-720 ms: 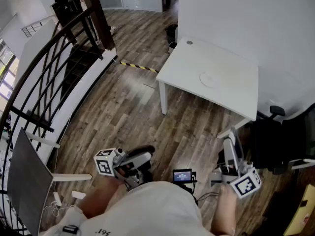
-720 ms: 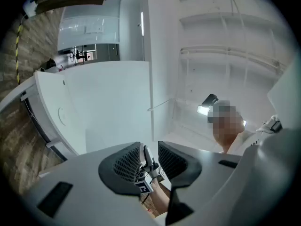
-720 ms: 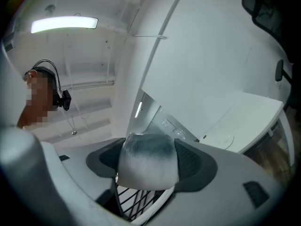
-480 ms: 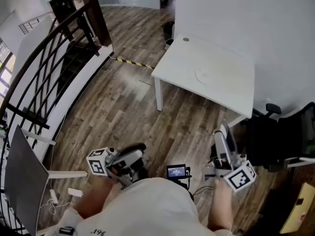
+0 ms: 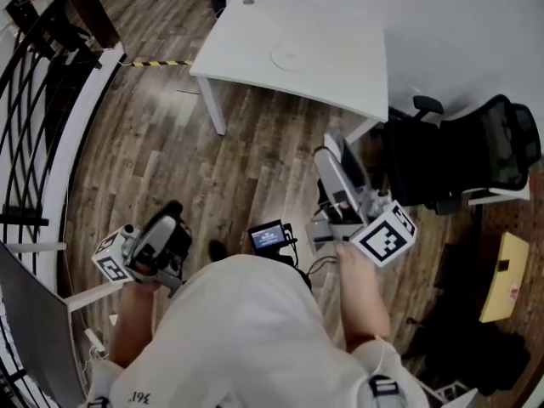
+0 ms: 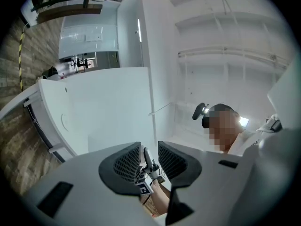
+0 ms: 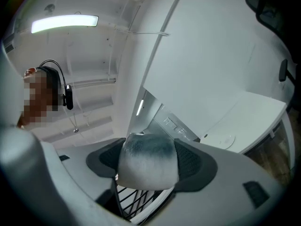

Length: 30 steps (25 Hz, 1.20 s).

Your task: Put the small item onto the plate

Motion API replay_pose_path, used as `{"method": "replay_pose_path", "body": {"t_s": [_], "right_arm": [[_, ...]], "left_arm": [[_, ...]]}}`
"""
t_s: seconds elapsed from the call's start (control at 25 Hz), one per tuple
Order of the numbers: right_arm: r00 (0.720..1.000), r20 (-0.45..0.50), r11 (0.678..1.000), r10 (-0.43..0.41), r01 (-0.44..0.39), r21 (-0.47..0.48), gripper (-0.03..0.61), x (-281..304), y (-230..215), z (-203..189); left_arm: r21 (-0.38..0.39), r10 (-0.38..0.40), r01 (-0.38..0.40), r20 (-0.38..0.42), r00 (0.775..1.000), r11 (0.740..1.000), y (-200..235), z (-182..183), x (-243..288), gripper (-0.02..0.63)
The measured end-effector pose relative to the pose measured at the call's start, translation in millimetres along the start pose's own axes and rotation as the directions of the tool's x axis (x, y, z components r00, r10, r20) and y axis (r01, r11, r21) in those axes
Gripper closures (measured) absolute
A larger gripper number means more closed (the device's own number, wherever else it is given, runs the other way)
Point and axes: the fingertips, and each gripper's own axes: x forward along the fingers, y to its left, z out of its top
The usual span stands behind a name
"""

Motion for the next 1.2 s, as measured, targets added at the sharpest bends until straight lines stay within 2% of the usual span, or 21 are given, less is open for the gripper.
{"method": "replay_pose_path", "body": {"t_s": [0.28,0.6,1.2], "right_arm": [[0.999,0.004,0.999,-0.037,0.037,-0.026,0.259,-5.4,-4.9,8.5],[0.997,0.019,0.997,-0.071,0.071,-0.006,0.259,-21.7,-17.7,10.0],[0.996,-0.008,0.996,-0.089,0.09,0.011,0.259,-21.6,-25.1,5.7]], "left_arm": [[-0.018,-0.018,0.018,-0.013,1.0,1.0,3.7,-0.9,9.6,0.5],[-0.034,-0.012,0.011,-0.025,1.0,0.999,8.0,-13.7,18.4,0.5],[-0.053,-0.008,0.006,-0.042,0.999,0.999,10.4,-22.5,19.5,0.5]]}}
